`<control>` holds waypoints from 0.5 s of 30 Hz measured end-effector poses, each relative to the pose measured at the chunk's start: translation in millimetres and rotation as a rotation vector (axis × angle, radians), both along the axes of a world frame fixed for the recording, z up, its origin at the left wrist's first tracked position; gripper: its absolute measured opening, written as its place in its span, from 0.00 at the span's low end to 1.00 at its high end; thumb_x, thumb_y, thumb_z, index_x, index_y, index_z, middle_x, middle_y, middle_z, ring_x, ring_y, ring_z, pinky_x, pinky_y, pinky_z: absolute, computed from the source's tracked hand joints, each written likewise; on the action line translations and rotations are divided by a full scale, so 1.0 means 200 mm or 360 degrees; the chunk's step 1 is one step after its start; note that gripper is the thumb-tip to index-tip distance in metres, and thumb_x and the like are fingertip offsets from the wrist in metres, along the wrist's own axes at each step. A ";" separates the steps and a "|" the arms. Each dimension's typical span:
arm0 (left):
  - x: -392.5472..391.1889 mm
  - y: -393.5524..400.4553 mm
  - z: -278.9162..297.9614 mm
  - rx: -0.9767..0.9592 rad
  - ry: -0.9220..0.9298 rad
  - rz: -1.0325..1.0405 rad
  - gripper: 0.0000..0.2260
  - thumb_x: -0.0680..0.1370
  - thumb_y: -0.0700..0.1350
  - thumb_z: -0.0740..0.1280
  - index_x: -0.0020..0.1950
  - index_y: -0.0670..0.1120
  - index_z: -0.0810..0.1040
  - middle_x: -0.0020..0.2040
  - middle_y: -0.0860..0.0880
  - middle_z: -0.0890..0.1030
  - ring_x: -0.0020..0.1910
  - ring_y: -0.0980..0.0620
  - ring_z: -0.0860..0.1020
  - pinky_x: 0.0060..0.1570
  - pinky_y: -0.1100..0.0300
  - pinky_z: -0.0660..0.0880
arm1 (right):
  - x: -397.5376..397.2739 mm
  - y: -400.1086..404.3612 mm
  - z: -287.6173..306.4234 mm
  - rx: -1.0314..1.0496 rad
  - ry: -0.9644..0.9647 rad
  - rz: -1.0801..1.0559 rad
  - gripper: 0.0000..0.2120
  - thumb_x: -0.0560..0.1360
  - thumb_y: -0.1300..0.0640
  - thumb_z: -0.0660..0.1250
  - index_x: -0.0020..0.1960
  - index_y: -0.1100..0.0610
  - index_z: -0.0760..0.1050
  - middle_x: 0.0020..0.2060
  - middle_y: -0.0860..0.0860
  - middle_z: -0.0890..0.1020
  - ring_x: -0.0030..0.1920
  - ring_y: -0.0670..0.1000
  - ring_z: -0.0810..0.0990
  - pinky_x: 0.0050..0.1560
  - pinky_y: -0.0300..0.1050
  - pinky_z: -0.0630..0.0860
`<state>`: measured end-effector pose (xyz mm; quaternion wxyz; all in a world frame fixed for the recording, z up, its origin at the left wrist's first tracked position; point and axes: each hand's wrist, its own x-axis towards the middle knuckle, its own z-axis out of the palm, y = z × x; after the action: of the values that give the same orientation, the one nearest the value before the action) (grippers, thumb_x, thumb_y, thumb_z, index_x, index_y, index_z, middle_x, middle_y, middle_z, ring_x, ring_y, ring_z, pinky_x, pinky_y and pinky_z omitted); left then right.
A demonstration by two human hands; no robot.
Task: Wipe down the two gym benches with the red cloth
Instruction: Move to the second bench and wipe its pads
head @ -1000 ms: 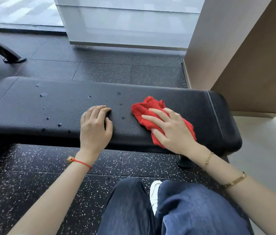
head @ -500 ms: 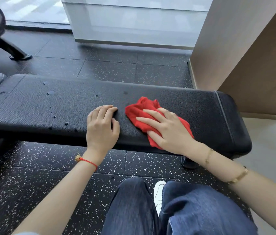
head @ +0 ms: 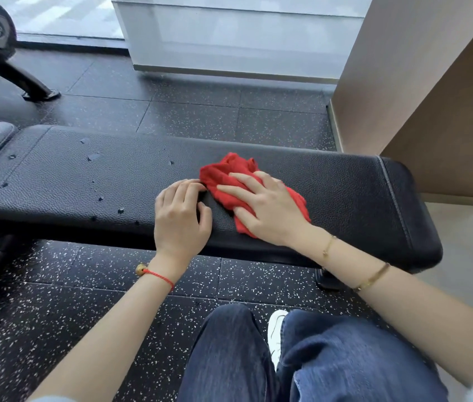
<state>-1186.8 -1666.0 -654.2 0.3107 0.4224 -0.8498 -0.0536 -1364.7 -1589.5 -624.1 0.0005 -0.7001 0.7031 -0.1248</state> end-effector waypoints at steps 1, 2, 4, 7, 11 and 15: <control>0.00 0.00 0.00 -0.0001 0.0006 -0.0004 0.13 0.74 0.43 0.59 0.56 0.44 0.78 0.59 0.47 0.80 0.62 0.43 0.75 0.66 0.46 0.69 | -0.05 0.01 0.01 -0.0002 0.0008 -0.0024 0.24 0.76 0.44 0.55 0.71 0.39 0.69 0.72 0.44 0.69 0.68 0.57 0.67 0.68 0.53 0.62; -0.01 0.00 0.00 -0.0006 0.0013 -0.0007 0.13 0.74 0.43 0.60 0.56 0.44 0.78 0.59 0.47 0.80 0.62 0.43 0.75 0.66 0.46 0.68 | -0.10 0.00 0.01 0.0002 0.0029 -0.0074 0.24 0.75 0.44 0.55 0.71 0.39 0.68 0.72 0.43 0.69 0.68 0.56 0.67 0.68 0.53 0.62; -0.01 0.01 0.01 -0.0020 0.0017 -0.0010 0.13 0.75 0.43 0.60 0.56 0.44 0.78 0.59 0.48 0.80 0.62 0.43 0.75 0.67 0.47 0.68 | -0.20 -0.10 0.01 0.0013 0.0051 -0.0260 0.23 0.77 0.45 0.55 0.71 0.39 0.67 0.73 0.44 0.68 0.69 0.57 0.66 0.69 0.53 0.61; -0.01 0.01 0.01 -0.0022 0.0019 -0.0002 0.13 0.75 0.44 0.59 0.56 0.44 0.78 0.59 0.48 0.80 0.62 0.44 0.75 0.67 0.48 0.68 | -0.24 -0.29 0.02 0.0078 0.0025 -0.0540 0.22 0.79 0.44 0.56 0.73 0.38 0.64 0.75 0.45 0.64 0.71 0.59 0.63 0.71 0.53 0.58; 0.00 0.01 0.01 -0.0008 -0.0005 0.0012 0.14 0.75 0.44 0.60 0.57 0.44 0.78 0.60 0.48 0.80 0.62 0.44 0.75 0.67 0.47 0.68 | -0.11 -0.33 0.02 0.0113 0.0026 -0.0402 0.23 0.79 0.45 0.56 0.74 0.38 0.63 0.75 0.46 0.64 0.71 0.59 0.62 0.72 0.54 0.57; 0.00 0.01 0.01 -0.0011 -0.0037 0.0010 0.15 0.75 0.44 0.61 0.60 0.46 0.78 0.61 0.49 0.80 0.63 0.45 0.75 0.67 0.48 0.68 | -0.09 0.01 0.01 0.0021 0.0054 -0.0022 0.23 0.77 0.44 0.56 0.72 0.40 0.67 0.73 0.45 0.68 0.68 0.58 0.66 0.69 0.55 0.62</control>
<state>-1187.0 -1663.9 -652.2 0.3023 0.4247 -0.8522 -0.0448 -1381.8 -1588.2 -621.2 -0.0077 -0.6971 0.7087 -0.1083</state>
